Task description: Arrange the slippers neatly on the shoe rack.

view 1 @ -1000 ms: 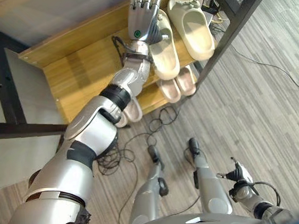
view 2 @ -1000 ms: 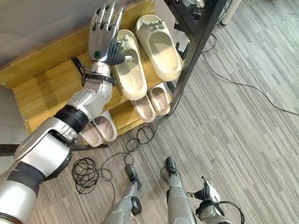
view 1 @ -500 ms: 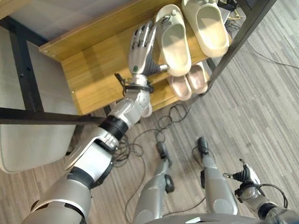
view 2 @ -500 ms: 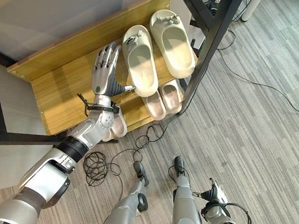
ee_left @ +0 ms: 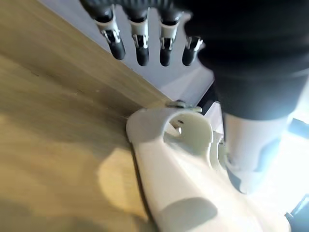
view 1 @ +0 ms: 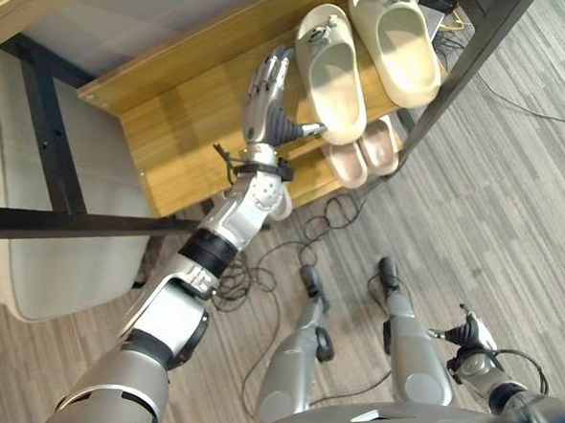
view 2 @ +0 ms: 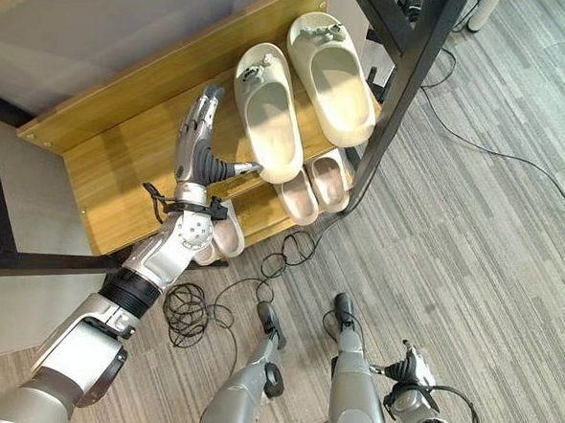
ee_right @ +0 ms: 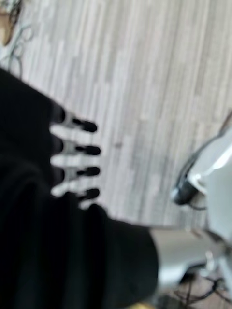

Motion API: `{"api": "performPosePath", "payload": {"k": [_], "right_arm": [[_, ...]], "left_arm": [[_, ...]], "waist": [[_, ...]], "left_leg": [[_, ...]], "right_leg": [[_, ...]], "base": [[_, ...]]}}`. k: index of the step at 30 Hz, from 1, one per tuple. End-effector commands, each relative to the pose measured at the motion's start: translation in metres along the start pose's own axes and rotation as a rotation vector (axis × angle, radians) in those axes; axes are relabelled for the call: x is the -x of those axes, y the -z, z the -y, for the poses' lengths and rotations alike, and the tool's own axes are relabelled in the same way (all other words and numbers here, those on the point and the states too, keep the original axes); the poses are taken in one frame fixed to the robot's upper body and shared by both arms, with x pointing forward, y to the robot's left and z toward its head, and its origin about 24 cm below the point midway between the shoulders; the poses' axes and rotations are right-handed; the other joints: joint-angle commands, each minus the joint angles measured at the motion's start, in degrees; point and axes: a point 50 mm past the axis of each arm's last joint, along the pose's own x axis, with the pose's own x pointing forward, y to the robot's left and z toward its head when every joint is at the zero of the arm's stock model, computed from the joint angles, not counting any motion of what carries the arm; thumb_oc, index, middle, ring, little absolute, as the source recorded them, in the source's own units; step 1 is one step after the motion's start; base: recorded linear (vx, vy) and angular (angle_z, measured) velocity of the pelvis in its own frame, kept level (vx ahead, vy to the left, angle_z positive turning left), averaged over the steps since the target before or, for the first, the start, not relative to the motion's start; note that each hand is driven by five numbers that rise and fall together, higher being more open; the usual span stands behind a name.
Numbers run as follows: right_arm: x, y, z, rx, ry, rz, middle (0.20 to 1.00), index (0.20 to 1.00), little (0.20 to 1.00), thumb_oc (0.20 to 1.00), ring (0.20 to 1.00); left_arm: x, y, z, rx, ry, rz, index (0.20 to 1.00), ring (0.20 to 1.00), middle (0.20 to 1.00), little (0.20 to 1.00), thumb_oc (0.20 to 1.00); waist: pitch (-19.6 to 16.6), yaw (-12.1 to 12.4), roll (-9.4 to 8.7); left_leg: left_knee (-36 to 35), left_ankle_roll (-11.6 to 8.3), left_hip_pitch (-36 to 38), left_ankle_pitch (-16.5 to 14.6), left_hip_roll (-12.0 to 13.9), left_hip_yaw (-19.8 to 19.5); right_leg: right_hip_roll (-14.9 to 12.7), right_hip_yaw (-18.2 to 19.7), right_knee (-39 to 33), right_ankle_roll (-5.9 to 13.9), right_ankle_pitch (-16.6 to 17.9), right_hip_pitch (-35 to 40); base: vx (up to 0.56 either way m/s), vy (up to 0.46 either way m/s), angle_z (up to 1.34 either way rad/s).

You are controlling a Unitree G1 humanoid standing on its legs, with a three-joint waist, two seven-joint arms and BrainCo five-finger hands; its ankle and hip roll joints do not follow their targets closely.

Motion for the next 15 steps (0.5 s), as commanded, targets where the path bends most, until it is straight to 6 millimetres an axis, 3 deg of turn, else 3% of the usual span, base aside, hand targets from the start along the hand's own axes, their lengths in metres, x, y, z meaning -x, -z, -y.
{"api": "performPosePath", "payload": {"k": [1, 15], "right_arm": [[0.006, 0.009, -0.006, -0.045, -0.022, -0.031, 1.0, 1.0, 1.0, 1.0, 1.0], [0.002, 0.002, -0.001, -0.045, 0.005, -0.018, 1.0, 1.0, 1.0, 1.0, 1.0]], "left_arm": [[-0.01, -0.011, -0.011, 0.096, -0.039, 0.041, 1.0, 1.0, 1.0, 1.0, 1.0], [0.003, -0.008, 0.011, 0.133, 0.031, -0.015, 1.0, 1.0, 1.0, 1.0, 1.0]], "waist": [[-0.4, 0.6, 0.44], [0.3, 0.3, 0.42]], "left_leg": [[5.9, -0.76, -3.5, -3.9, -1.8, -5.2], [6.0, -0.8, -4.0, -3.6, -1.9, -5.0]], "right_leg": [[-1.1, -1.5, 9.4, 1.52, -8.3, -2.6], [-1.2, -1.6, 9.7, 1.39, -8.2, -3.2]], "base": [[0.0, 0.0, 0.0], [0.0, 0.0, 0.0]]}}
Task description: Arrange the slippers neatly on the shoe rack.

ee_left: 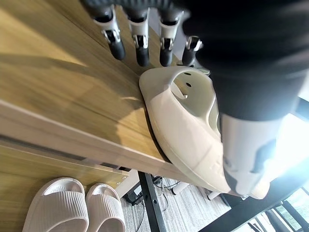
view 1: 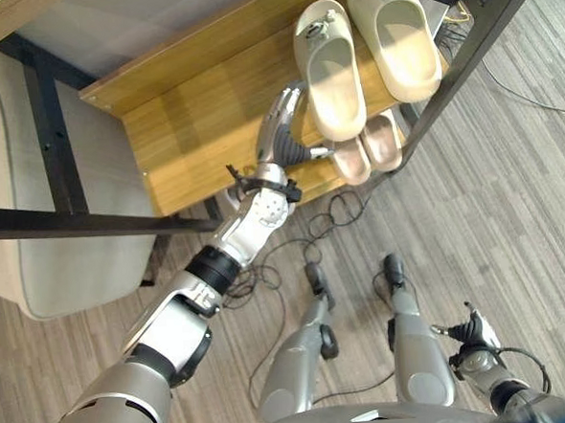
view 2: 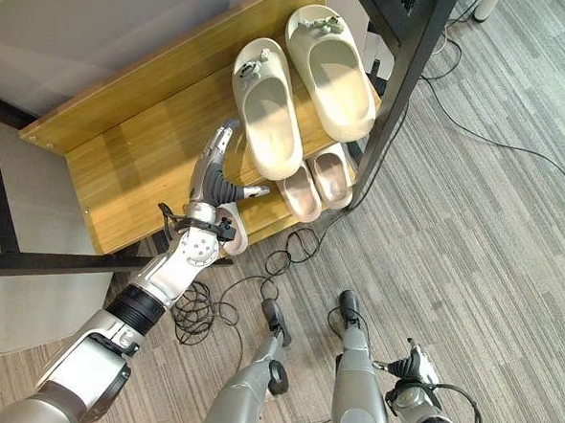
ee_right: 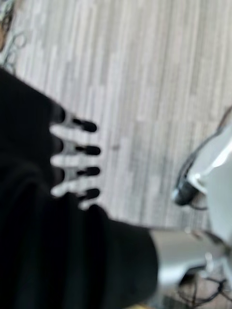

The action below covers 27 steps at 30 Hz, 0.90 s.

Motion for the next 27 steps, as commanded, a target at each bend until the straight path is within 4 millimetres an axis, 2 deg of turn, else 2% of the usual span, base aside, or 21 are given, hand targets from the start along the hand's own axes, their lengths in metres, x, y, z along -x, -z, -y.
{"api": "performPosePath", "payload": {"k": [1, 14, 27], "right_arm": [[0.003, 0.001, -0.003, -0.017, -0.009, 0.005, 1.0, 1.0, 1.0, 1.0, 1.0], [0.002, 0.001, -0.001, -0.008, -0.006, 0.005, 1.0, 1.0, 1.0, 1.0, 1.0], [0.001, 0.0, 0.0, 0.018, -0.006, 0.009, 1.0, 1.0, 1.0, 1.0, 1.0]], "left_arm": [[-0.015, -0.012, -0.007, 0.036, -0.076, 0.043, 1.0, 1.0, 1.0, 1.0, 1.0], [-0.022, -0.032, 0.002, 0.116, -0.071, 0.076, 1.0, 1.0, 1.0, 1.0, 1.0], [-0.029, -0.046, 0.022, 0.239, -0.064, 0.012, 1.0, 1.0, 1.0, 1.0, 1.0]], "waist": [[-0.2, 0.3, -0.56], [-0.8, -0.1, -0.3], [-0.9, -1.0, -0.36]], "left_leg": [[6.0, -0.8, -4.0, -3.6, -1.9, -5.0], [6.1, -0.65, -3.9, -3.8, -2.0, -4.9], [5.9, -0.47, -4.1, -3.7, -2.0, -4.6]], "right_leg": [[-1.1, -1.7, 9.8, 1.4, -8.2, -3.2], [-1.3, -1.3, 10.3, 1.4, -8.4, -3.6], [-1.2, -0.9, 10.9, 1.32, -8.4, -4.3]], "base": [[0.0, 0.0, 0.0], [0.0, 0.0, 0.0], [0.0, 0.0, 0.0]]}}
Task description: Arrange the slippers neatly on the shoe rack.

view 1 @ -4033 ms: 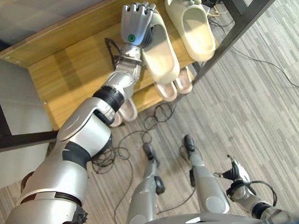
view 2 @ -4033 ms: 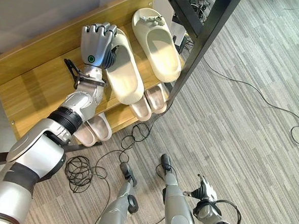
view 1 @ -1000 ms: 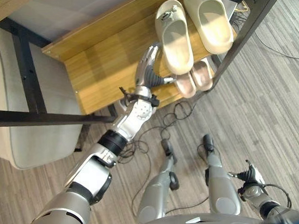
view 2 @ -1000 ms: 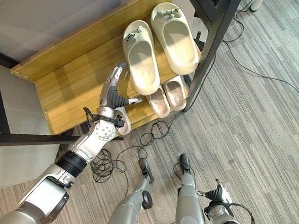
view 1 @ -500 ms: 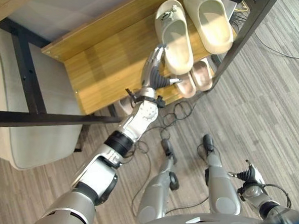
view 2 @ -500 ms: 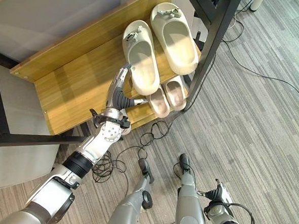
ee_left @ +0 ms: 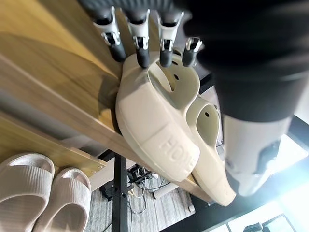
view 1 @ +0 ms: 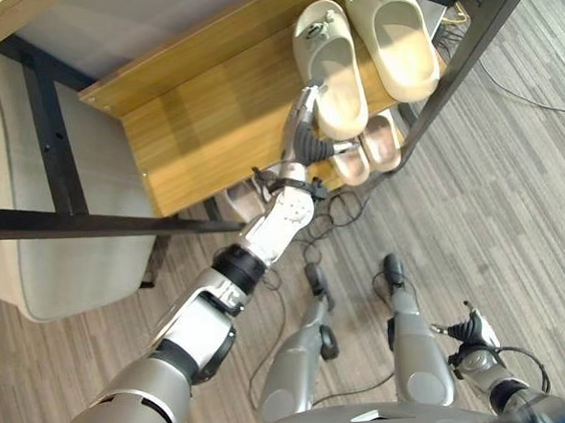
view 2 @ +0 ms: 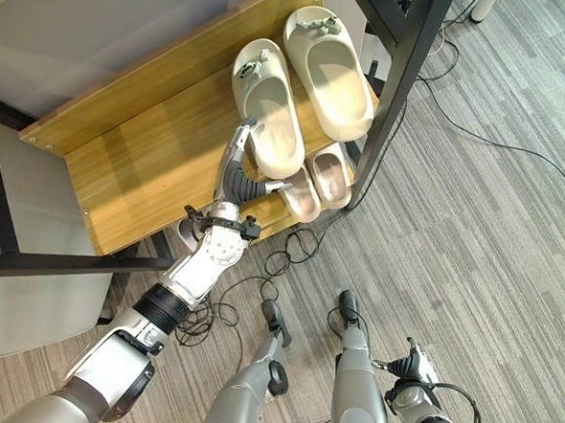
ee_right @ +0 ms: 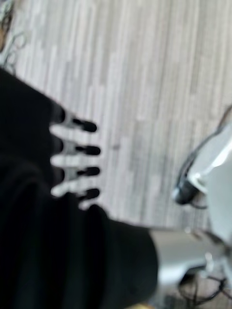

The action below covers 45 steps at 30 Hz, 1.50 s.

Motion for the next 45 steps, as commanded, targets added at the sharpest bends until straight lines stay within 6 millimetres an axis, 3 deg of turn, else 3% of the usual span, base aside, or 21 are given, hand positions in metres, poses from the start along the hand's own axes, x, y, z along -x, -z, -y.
{"api": "performPosePath", "payload": {"k": [1, 22, 35, 45], "right_arm": [[0.001, 0.001, 0.0, 0.018, -0.009, 0.008, 1.0, 1.0, 1.0, 1.0, 1.0], [-0.001, 0.006, 0.005, 0.052, 0.006, -0.004, 1.0, 1.0, 1.0, 1.0, 1.0], [0.002, 0.014, 0.002, 0.058, -0.01, -0.026, 1.0, 1.0, 1.0, 1.0, 1.0], [0.006, 0.019, -0.004, 0.031, -0.04, -0.063, 1.0, 1.0, 1.0, 1.0, 1.0]], "left_arm": [[-0.021, -0.022, 0.004, 0.047, -0.03, 0.051, 1.0, 1.0, 1.0, 1.0, 1.0], [-0.032, -0.032, 0.017, 0.013, -0.017, 0.05, 1.0, 1.0, 1.0, 1.0, 1.0], [-0.041, -0.015, -0.015, -0.073, -0.099, 0.023, 1.0, 1.0, 1.0, 1.0, 1.0], [-0.021, 0.009, -0.035, -0.059, -0.089, -0.003, 1.0, 1.0, 1.0, 1.0, 1.0]], "waist": [[-0.8, -0.6, -0.37], [-1.4, -1.8, -0.92], [-2.6, -1.3, -1.16], [-3.7, 0.0, -1.31]], "left_leg": [[6.0, -0.47, -4.4, -3.7, -1.9, -4.5], [6.1, -0.37, -4.7, -3.9, -1.6, -4.2], [6.4, -0.41, -4.7, -4.0, -1.5, -4.9], [6.9, -0.53, -3.1, -4.3, -1.5, -5.5]], "right_leg": [[-1.1, -0.9, 10.1, 1.24, -8.3, -4.4], [-0.7, -0.3, 10.5, 1.16, -8.3, -5.4], [-0.5, -0.6, 10.8, 1.05, -8.5, -5.0], [-0.6, -1.5, 10.7, 1.12, -9.1, -2.4]], "base": [[0.0, 0.0, 0.0], [0.0, -0.001, -0.01], [0.0, 0.0, 0.0], [0.0, -0.001, 0.01]]}}
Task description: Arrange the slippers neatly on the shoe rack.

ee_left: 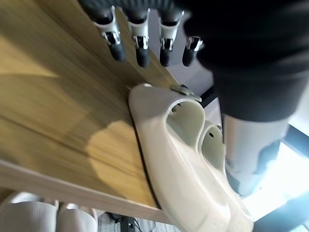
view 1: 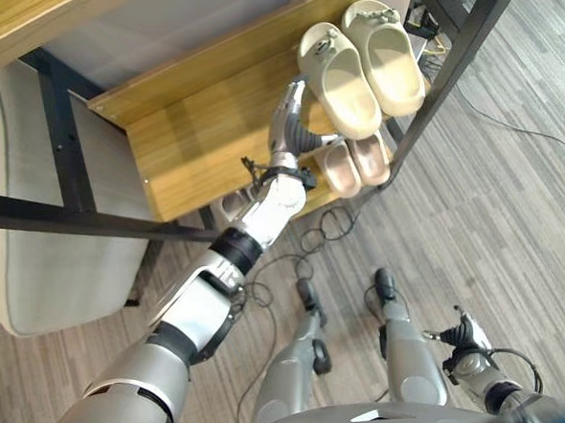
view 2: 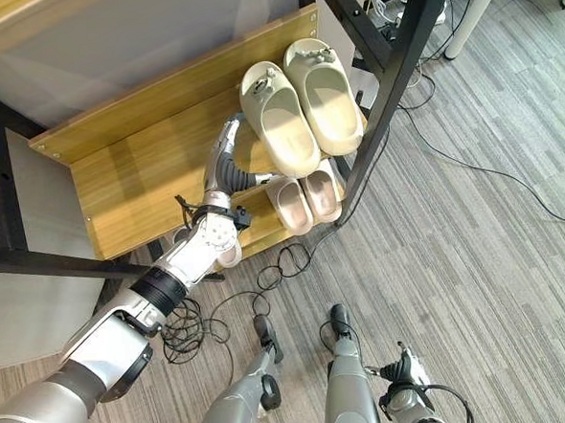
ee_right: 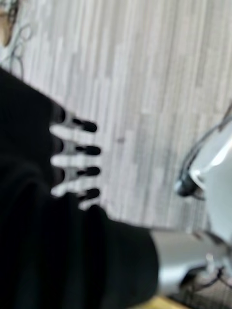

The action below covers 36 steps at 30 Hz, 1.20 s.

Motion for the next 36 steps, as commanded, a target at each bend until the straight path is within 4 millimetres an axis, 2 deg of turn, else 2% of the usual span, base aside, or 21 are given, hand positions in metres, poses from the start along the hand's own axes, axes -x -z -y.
{"api": "performPosePath", "payload": {"k": [1, 5, 10, 11, 17, 20, 21, 22, 23, 24, 25, 26, 28, 29, 30, 31, 32, 33, 34, 36], "right_arm": [[0.002, 0.02, 0.005, -0.001, 0.01, -0.066, 1.0, 1.0, 1.0, 1.0, 1.0], [0.005, 0.024, 0.001, -0.018, -0.006, -0.091, 1.0, 1.0, 1.0, 1.0, 1.0], [0.008, 0.03, -0.002, -0.022, -0.019, -0.112, 1.0, 1.0, 1.0, 1.0, 1.0], [0.01, 0.037, -0.004, -0.029, -0.028, -0.143, 1.0, 1.0, 1.0, 1.0, 1.0], [0.017, 0.052, -0.009, -0.031, -0.053, -0.198, 1.0, 1.0, 1.0, 1.0, 1.0], [0.023, 0.065, -0.012, -0.026, -0.07, -0.244, 1.0, 1.0, 1.0, 1.0, 1.0], [0.024, 0.065, -0.012, -0.025, -0.071, -0.244, 1.0, 1.0, 1.0, 1.0, 1.0], [0.026, 0.069, -0.014, -0.027, -0.081, -0.265, 1.0, 1.0, 1.0, 1.0, 1.0], [0.027, 0.071, -0.015, -0.024, -0.089, -0.273, 1.0, 1.0, 1.0, 1.0, 1.0], [0.027, 0.071, -0.016, -0.024, -0.089, -0.274, 1.0, 1.0, 1.0, 1.0, 1.0], [0.03, 0.075, -0.019, -0.022, -0.105, -0.291, 1.0, 1.0, 1.0, 1.0, 1.0], [0.03, 0.075, -0.019, -0.022, -0.105, -0.291, 1.0, 1.0, 1.0, 1.0, 1.0], [0.034, 0.08, -0.022, -0.014, -0.124, -0.311, 1.0, 1.0, 1.0, 1.0, 1.0], [0.039, 0.088, -0.025, 0.007, -0.149, -0.339, 1.0, 1.0, 1.0, 1.0, 1.0], [0.039, 0.088, -0.025, 0.007, -0.149, -0.339, 1.0, 1.0, 1.0, 1.0, 1.0], [0.045, 0.098, -0.027, 0.025, -0.163, -0.375, 1.0, 1.0, 1.0, 1.0, 1.0], [0.048, 0.103, -0.028, 0.022, -0.171, -0.392, 1.0, 1.0, 1.0, 1.0, 1.0], [0.048, 0.103, -0.028, 0.022, -0.171, -0.392, 1.0, 1.0, 1.0, 1.0, 1.0], [0.053, 0.111, -0.029, 0.024, -0.18, -0.419, 1.0, 1.0, 1.0, 1.0, 1.0], [0.058, 0.118, -0.03, 0.024, -0.188, -0.452, 1.0, 1.0, 1.0, 1.0, 1.0]], "left_arm": [[-0.006, -0.006, -0.021, 0.054, -0.065, 0.058, 1.0, 1.0, 1.0, 1.0, 1.0], [0.012, 0.015, -0.027, 0.066, -0.065, 0.004, 1.0, 1.0, 1.0, 1.0, 1.0], [0.025, 0.026, -0.028, 0.065, -0.054, -0.025, 1.0, 1.0, 1.0, 1.0, 1.0], [0.038, 0.036, -0.028, 0.058, -0.035, -0.051, 1.0, 1.0, 1.0, 1.0, 1.0], [0.063, 0.051, -0.027, 0.098, 0.018, -0.105, 1.0, 1.0, 1.0, 1.0, 1.0], [0.091, 0.071, -0.023, 0.142, 0.069, -0.202, 1.0, 1.0, 1.0, 1.0, 1.0], [0.091, 0.071, -0.024, 0.142, 0.07, -0.203, 1.0, 1.0, 1.0, 1.0, 1.0], [0.11, 0.085, -0.02, 0.15, 0.108, -0.276, 1.0, 1.0, 1.0, 1.0, 1.0], [0.119, 0.092, -0.017, 0.149, 0.131, -0.317, 1.0, 1.0, 1.0, 1.0, 1.0], [0.12, 0.092, -0.017, 0.15, 0.132, -0.318, 1.0, 1.0, 1.0, 1.0, 1.0], [0.142, 0.107, -0.013, 0.158, 0.172, -0.408, 1.0, 1.0, 1.0, 1.0, 1.0], [0.142, 0.107, -0.014, 0.158, 0.172, -0.408, 1.0, 1.0, 1.0, 1.0, 1.0], [0.164, 0.12, -0.01, 0.177, 0.217, -0.496, 1.0, 1.0, 1.0, 1.0, 1.0], [0.185, 0.132, -0.006, 0.166, 0.269, -0.577, 1.0, 1.0, 1.0, 1.0, 1.0], [0.185, 0.132, -0.006, 0.166, 0.269, -0.577, 1.0, 1.0, 1.0, 1.0, 1.0], [0.202, 0.141, -0.003, 0.15, 0.306, -0.645, 1.0, 1.0, 1.0, 1.0, 1.0], [0.212, 0.147, -0.001, 0.144, 0.32, -0.688, 1.0, 1.0, 1.0, 1.0, 1.0], [0.212, 0.147, -0.001, 0.144, 0.32, -0.688, 1.0, 1.0, 1.0, 1.0, 1.0], [0.23, 0.156, -0.001, 0.15, 0.333, -0.769, 1.0, 1.0, 1.0, 1.0, 1.0], [0.246, 0.163, -0.001, 0.164, 0.349, -0.842, 1.0, 1.0, 1.0, 1.0, 1.0]], "waist": [[0.2, 1.3, 1.45], [-0.2, 2.1, 1.45], [-0.5, 2.4, 1.3], [-1.1, 2.8, 1.32], [-2.3, 3.4, 1.67], [-4.0, 3.9, 1.9], [-3.9, 3.8, 1.89], [-5.3, 4.1, 1.76], [-6.0, 4.2, 1.73], [-5.9, 4.2, 1.73], [-7.1, 4.4, 1.66], [-7.1, 4.3, 1.66], [-8.2, 4.6, 1.32], [-9.3, 4.6, 0.91], [-9.3, 4.6, 0.91], [-10.4, 4.5, 0.44], [-10.8, 4.4, 0.25], [-10.8, 4.4, 0.25], [-11.3, 4.4, -0.24], [-12.2, 4.6, -0.73]], "left_leg": [[6.8, -0.53, -3.5, -4.0, -0.8, -5.6], [7.0, -0.58, -2.1, -4.0, -0.6, -6.1], [6.7, -0.67, 0.0, -4.1, -0.5, -6.5], [6.4, -0.71, 2.0, -4.2, -0.5, -6.7], [6.0, -0.77, 5.4, -4.4, -0.5, -7.4], [5.4, -0.93, 8.0, -4.4, -0.4, -7.6], [5.4, -0.93, 8.1, -4.4, -0.4, -7.7], [5.1, -1.08, 9.4, -4.4, -0.2, -7.8], [5.0, -1.12, 10.1, -4.5, -0.2, -7.8], [5.0, -1.13, 10.2, -4.5, -0.2, -7.8], [4.9, -1.25, 11.8, -4.7, -0.2, -7.9], [4.9, -1.25, 11.8, -4.7, -0.2, -7.9], [4.9, -1.3, 13.5, -5.1, -0.1, -8.0], [5.0, -1.45, 15.2, -5.6, 0.0, -8.1], [5.0, -1.45, 15.3, -5.6, 0.0, -8.1], [5.2, -1.58, 16.5, -6.1, 0.2, -8.1], [5.1, -1.63, 17.3, -6.4, 0.3, -8.0], [5.1, -1.63, 17.4, -6.4, 0.3, -8.0], [4.8, -1.67, 18.3, -6.5, 0.5, -7.8], [4.0, -1.78, 19.4, -6.3, 0.7, -7.9]], "right_leg": [[0.2, -2.0, 6.8, 0.6, -7.5, -0.9], [0.3, -2.6, 6.6, 0.47, -7.7, 1.2], [0.3, -3.0, 6.2, 0.46, -8.1, 3.5], [0.3, -3.7, 5.9, 0.44, -8.3, 5.5], [0.4, -4.7, 5.0, 0.54, -8.5, 9.2], [0.5, -5.5, 4.0, 0.6, -8.9, 12.1], [0.6, -5.5, 3.9, 0.6, -8.8, 12.3], [0.7, -5.9, 3.4, 0.67, -8.9, 13.7], [0.8, -6.0, 3.1, 0.68, -8.9, 14.5], [0.8, -6.0, 3.0, 0.68, -8.9, 14.6], [1.0, -6.3, 2.4, 0.66, -9.0, 16.3], [1.0, -6.3, 2.4, 0.66, -9.0, 16.3], [1.2, -6.5, 1.8, 0.54, -9.2, 18.2], [1.4, -6.5, 0.6, 0.55, -9.0, 20.2], [1.4, -6.5, 0.5, 0.55, -9.0, 20.2], [1.6, -6.3, -0.8, 0.68, -8.7, 21.8], [1.7, -6.3, -1.7, 0.77, -8.5, 22.8], [1.7, -6.3, -1.7, 0.77, -8.5, 22.8], [1.9, -6.3, -2.3, 0.67, -8.5, 23.7], [2.2, -6.5, -2.8, 0.61, -8.4, 24.7]], "base": [[0.01, -0.005, 0.03], [0.0, -0.007, 0.05], [0.03, -0.022, 0.12], [0.04, -0.032, 0.07], [0.03, -0.03, 0.09], [0.03, -0.044, 0.04], [0.06, -0.072, 0.06], [0.07, -0.069, 0.11], [0.07, -0.069, 0.17], [0.06, -0.057, 0.13], [0.03, -0.041, 0.07], [0.07, -0.062, -0.01], [0.07, -0.057, 0.0], [0.06, -0.053, 0.02], [0.06, -0.072, 0.0], [0.03, -0.052, -0.02], [0.03, -0.052, -0.02], [-0.02, -0.053, -0.01], [-0.03, -0.057, -0.02], [-0.02, -0.059, -0.01]]}}
